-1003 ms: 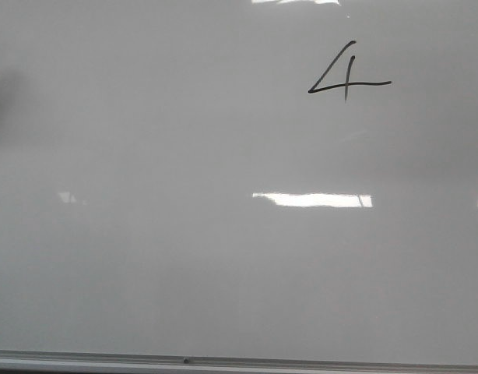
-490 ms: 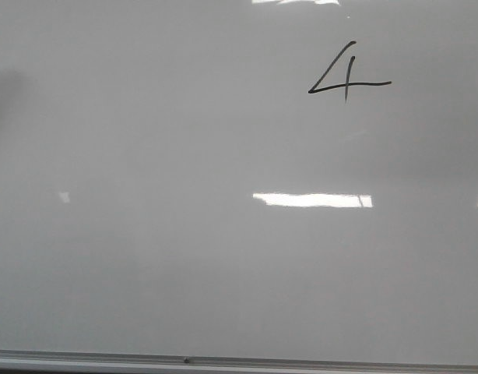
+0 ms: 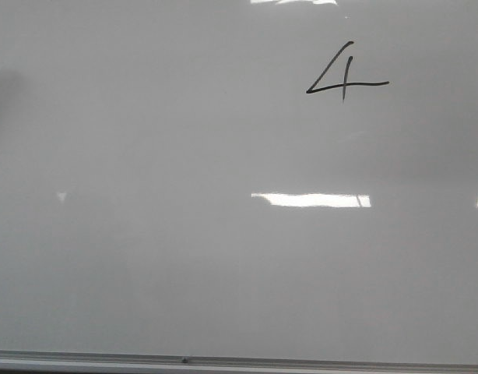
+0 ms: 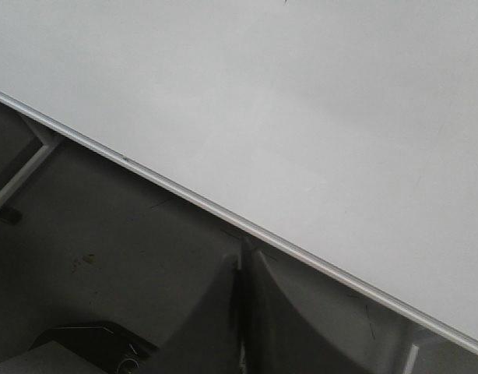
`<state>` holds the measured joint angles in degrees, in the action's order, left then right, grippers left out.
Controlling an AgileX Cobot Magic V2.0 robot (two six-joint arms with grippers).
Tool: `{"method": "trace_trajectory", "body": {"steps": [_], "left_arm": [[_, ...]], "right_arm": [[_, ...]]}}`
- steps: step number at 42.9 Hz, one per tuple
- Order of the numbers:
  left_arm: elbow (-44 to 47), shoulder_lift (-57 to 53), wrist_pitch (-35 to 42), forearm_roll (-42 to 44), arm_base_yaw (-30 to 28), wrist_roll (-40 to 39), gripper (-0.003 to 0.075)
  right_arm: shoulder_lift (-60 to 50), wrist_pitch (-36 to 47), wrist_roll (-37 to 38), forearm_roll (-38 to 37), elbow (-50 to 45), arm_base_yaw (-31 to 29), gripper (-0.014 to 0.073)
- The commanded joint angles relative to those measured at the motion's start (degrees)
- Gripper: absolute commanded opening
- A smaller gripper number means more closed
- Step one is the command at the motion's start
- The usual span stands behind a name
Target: Write number 4 on whiteboard
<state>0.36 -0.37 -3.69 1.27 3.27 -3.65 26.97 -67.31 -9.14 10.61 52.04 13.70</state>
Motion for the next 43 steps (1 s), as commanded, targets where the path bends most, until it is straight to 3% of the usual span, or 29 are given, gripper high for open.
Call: {"method": "trace_trajectory", "body": {"steps": [1, 36, 43], "left_arm": [[0.3, -0.9, 5.3, -0.6, 0.6, -0.1, -0.0020], [0.3, -0.8, 5.3, -0.6, 0.6, -0.1, -0.0020], [0.3, -0.8, 5.3, -0.6, 0.6, -0.1, -0.0020]], "right_arm": [[0.4, 3.8, 0.1, 0.0, 1.2, -0.2, -0.0068], [0.4, 3.8, 0.0, 0.0, 1.2, -0.2, -0.0068], [-4.1, 11.0, -1.4, -2.0, -3.6, -2.8, -0.0068]]}}
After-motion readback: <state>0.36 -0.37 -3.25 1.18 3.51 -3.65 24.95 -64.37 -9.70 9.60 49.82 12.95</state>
